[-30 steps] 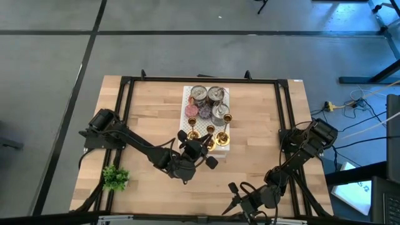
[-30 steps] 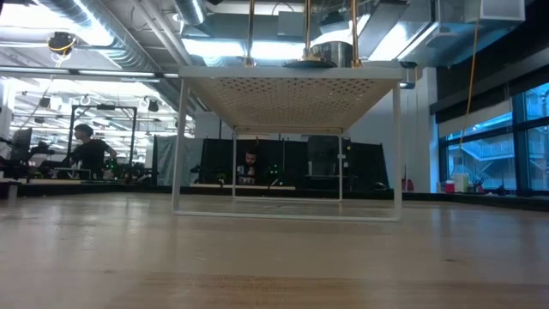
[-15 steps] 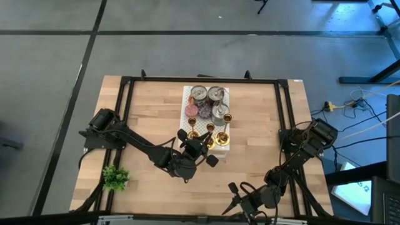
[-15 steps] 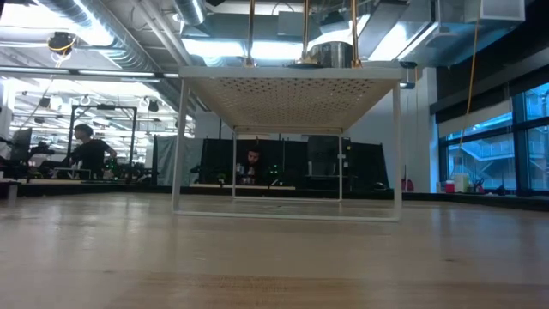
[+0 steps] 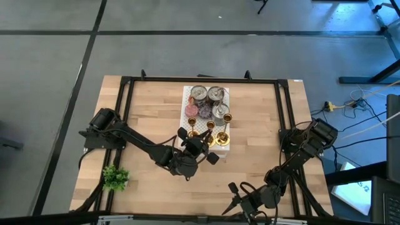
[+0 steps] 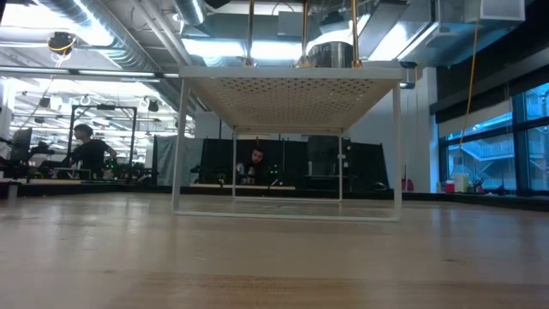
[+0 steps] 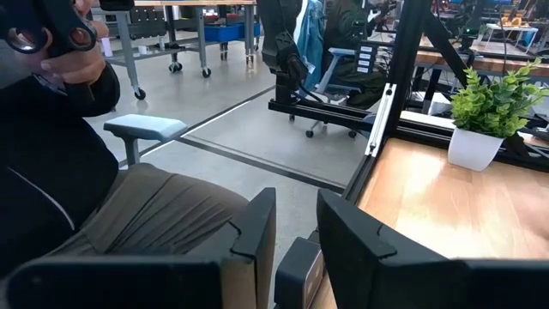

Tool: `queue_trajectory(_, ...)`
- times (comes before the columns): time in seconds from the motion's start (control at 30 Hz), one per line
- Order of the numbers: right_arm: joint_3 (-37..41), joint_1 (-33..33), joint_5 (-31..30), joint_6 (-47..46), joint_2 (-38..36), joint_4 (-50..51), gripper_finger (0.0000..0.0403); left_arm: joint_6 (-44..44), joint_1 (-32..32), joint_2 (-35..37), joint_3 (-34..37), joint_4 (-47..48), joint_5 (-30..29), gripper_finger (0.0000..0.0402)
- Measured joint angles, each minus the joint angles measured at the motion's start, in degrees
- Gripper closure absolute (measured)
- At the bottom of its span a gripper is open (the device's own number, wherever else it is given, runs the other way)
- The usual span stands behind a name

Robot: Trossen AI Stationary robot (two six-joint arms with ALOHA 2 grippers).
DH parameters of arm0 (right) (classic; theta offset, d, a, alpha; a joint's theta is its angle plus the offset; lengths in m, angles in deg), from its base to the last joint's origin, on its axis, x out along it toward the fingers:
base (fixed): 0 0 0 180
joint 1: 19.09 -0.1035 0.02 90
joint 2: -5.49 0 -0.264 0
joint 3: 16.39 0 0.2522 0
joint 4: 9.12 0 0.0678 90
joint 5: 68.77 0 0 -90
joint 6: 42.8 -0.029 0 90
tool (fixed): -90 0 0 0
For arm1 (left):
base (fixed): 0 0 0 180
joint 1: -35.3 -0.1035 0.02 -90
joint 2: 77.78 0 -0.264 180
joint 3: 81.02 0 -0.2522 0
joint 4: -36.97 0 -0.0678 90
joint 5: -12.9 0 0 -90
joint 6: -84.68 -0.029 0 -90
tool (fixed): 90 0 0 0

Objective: Pick & Place candle stick holders
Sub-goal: Put the gold candle holder on the shelf

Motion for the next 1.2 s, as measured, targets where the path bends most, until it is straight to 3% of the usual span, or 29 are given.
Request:
queue_trajectory(0.77, 0.00, -0.01, 0.07, 0.00, 0.00, -0.04, 0.0313, -0.46, -0.59, -0.04, 0.02, 0.80, -1.61, 0.0391)
queue_trajectory(1.2, -0.01, -0.02, 0.01, 0.00, 0.00, -0.20, 0.0313, -0.44, -0.59, -0.17, 0.19, 2.19, -0.61, 0.0367)
